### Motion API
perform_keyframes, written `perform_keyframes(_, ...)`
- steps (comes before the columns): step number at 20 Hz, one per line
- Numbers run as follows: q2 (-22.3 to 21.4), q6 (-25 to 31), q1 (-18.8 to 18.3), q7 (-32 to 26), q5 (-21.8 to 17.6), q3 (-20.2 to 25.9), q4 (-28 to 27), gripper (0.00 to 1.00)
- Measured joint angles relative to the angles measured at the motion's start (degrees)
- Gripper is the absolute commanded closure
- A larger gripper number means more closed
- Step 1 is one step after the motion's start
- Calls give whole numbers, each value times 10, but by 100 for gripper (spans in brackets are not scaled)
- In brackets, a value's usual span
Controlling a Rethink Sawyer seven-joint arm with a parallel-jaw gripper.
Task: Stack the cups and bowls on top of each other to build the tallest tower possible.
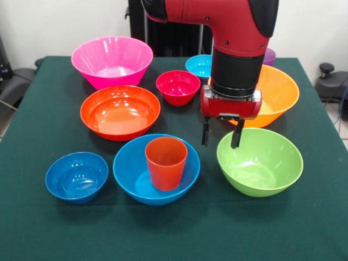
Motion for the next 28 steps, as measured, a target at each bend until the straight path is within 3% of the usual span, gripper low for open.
perform_keyframes(13,24,-21,0,0,0,1,1,0)
perform_keyframes(14,26,-21,0,0,0,1,1,100)
perform_keyframes(28,15,-36,0,0,3,3,1,100)
